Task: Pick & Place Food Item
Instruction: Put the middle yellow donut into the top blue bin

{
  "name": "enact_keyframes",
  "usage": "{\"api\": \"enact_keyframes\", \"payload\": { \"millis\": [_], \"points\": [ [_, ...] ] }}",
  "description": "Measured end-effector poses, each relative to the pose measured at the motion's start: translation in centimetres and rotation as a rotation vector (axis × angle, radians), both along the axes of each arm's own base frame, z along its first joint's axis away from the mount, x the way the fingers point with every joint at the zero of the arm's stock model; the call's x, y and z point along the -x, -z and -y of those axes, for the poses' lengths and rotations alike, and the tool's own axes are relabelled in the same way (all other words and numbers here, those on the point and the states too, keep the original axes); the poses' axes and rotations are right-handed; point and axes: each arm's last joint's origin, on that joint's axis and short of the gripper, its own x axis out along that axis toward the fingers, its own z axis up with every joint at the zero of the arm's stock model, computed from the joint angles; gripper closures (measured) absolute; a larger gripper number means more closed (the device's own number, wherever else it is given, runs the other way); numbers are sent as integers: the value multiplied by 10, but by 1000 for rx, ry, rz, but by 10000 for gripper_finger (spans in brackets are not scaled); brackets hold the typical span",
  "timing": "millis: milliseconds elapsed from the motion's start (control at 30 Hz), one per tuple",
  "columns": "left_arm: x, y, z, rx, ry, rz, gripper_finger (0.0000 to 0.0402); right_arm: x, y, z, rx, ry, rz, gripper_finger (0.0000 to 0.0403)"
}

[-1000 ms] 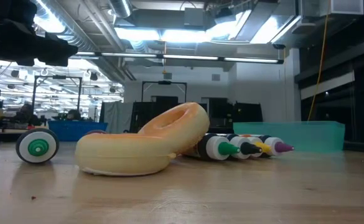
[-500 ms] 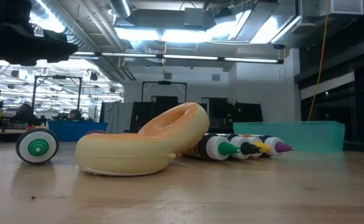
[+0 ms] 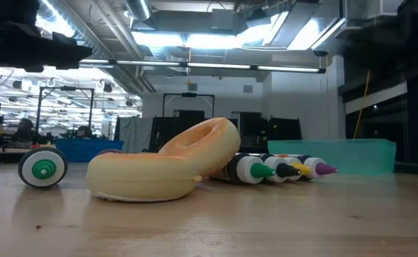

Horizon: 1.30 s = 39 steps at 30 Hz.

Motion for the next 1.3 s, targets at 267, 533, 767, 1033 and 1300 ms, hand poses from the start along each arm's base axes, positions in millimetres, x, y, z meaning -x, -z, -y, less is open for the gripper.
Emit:
{"api": "enact_keyframes", "payload": {
  "millis": [267,533,767,1033,1300],
  "points": [
    [0,-9,1,143,28,77,252,-1,0,0,-135,-5,40,149],
    [1,-13,-3,202,-74,129,249,-1,0,1,-173,25,52,149],
    [1,-15,-3,267,-97,146,249,0,-2,4,-166,102,60,149],
    [1,-15,-7,288,-204,158,249,0,-3,4,-228,85,90,149],
    [2,-16,-9,272,-298,177,249,-2,-5,7,-157,103,86,149]
  ]
}}
